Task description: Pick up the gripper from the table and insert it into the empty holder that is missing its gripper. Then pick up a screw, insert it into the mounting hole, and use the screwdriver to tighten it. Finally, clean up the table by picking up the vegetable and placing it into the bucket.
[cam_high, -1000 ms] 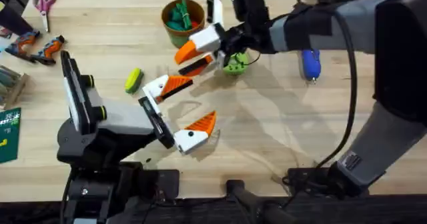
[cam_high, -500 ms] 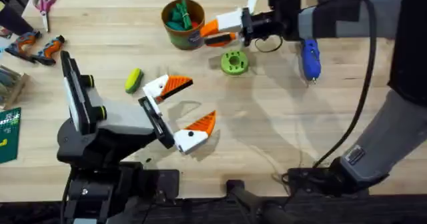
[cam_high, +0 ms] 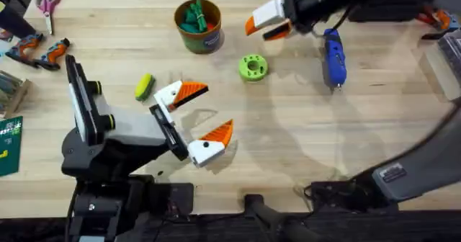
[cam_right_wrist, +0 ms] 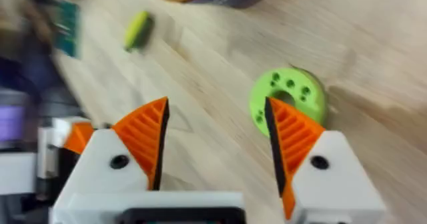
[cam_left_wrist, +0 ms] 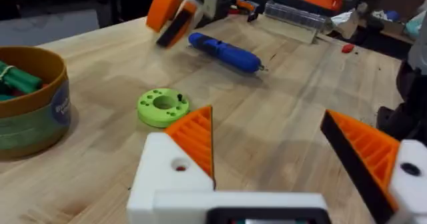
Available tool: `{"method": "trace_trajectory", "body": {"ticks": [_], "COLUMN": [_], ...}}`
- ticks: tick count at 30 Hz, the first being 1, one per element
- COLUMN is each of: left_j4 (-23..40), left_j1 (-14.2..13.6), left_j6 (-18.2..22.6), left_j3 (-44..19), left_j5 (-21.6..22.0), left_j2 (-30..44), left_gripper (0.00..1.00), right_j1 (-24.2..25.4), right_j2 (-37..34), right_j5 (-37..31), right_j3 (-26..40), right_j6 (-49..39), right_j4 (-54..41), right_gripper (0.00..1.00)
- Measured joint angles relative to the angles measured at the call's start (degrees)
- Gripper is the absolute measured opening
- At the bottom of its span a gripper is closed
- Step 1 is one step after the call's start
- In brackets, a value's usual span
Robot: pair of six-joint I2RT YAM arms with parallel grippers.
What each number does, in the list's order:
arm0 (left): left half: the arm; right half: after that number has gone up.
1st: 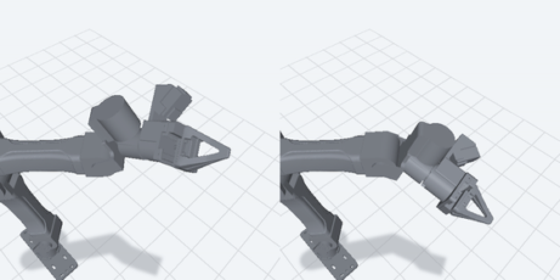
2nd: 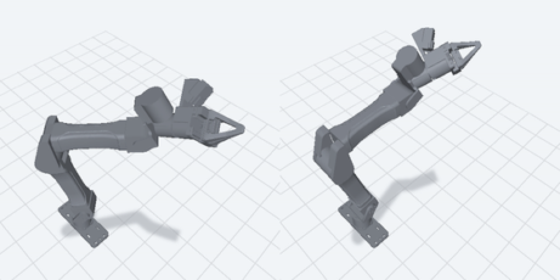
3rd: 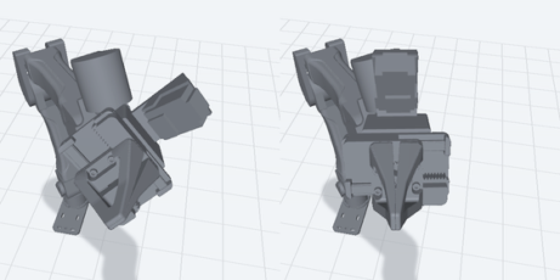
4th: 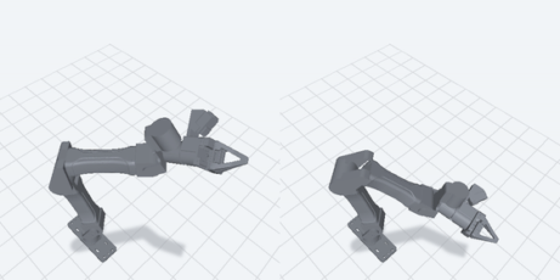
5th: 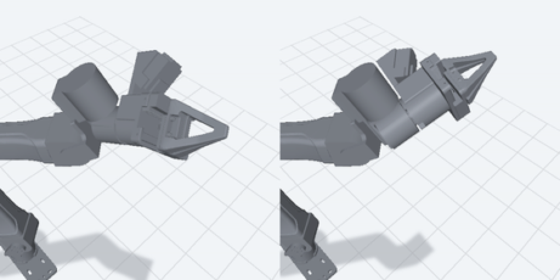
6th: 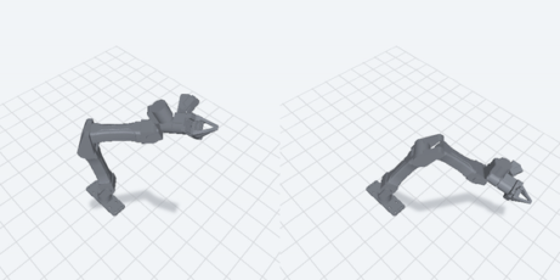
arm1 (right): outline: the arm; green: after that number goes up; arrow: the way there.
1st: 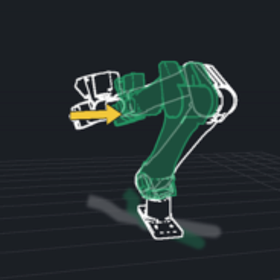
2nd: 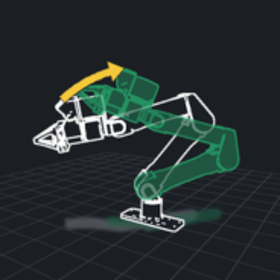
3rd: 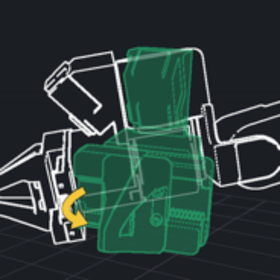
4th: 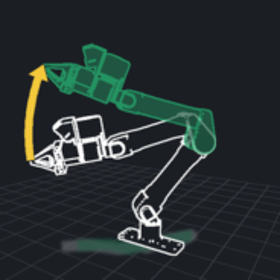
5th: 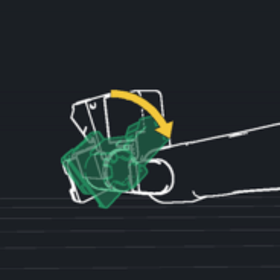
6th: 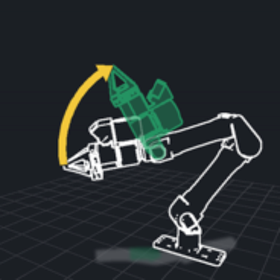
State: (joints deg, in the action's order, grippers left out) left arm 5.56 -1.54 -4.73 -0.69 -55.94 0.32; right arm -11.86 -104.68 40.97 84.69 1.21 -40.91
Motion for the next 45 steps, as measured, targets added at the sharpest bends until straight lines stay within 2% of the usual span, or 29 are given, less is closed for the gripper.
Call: {"method": "trace_trajectory", "body": {"ticks": [3,4,6,8,12,23,25,30,33,40,45], "left_j4": [0.0,0.0,0.0,0.0,0.0,0.0,0.0,0.0,0.0,0.0,0.0], "left_j1": [0.0,0.0,0.0,0.0,0.0,0.0,0.0,0.0,0.0,0.0,0.0], "left_j6": [0.0,0.0,0.0,0.0,0.0,0.0,0.0,0.0,0.0,0.0,0.0], "left_j3": [0.0,0.0,0.0,0.0,0.0,0.0,0.0,0.0,0.0,0.0,0.0], "left_j5": [0.0,0.0,0.0,0.0,0.0,0.0,0.0,0.0,0.0,0.0,0.0], "left_j2": [0.0,0.0,0.0,0.0,0.0,0.0,0.0,0.0,0.0,0.0,0.0], "left_gripper": [0.985,0.985,0.985,0.985,0.985,0.985,0.985,0.985,0.985,0.985,0.985], "right_j1": [-2.4,-6.0,-8.5,-10.9,-13.8,-13.5,-13.5,-13.5,-13.5,-14.3,-15.1], "right_j2": [3.5,6.4,7.1,6.8,6.0,6.0,6.4,10.0,12.4,13.2,12.9], "right_j5": [-8.8,-18.3,-23.8,-28.7,-33.5,-36.9,-37.0,-37.1,-37.1,-37.1,-37.1], "right_j3": [4.2,5.5,5.6,5.6,5.6,3.7,0.1,-15.5,-22.1,-24.5,-24.5], "right_j6": [-4.2,-6.4,-7.1,-7.5,-8.0,-5.2,-3.9,-0.2,1.3,2.2,1.8], "right_j4": [-7.2,-13.3,-16.5,-19.2,-19.1,-18.8,-15.1,-1.2,5.4,18.2,19.6], "right_gripper": [0.802,0.814,0.82,0.875,0.986,0.992,0.991,0.991,0.991,0.979,0.945]}}
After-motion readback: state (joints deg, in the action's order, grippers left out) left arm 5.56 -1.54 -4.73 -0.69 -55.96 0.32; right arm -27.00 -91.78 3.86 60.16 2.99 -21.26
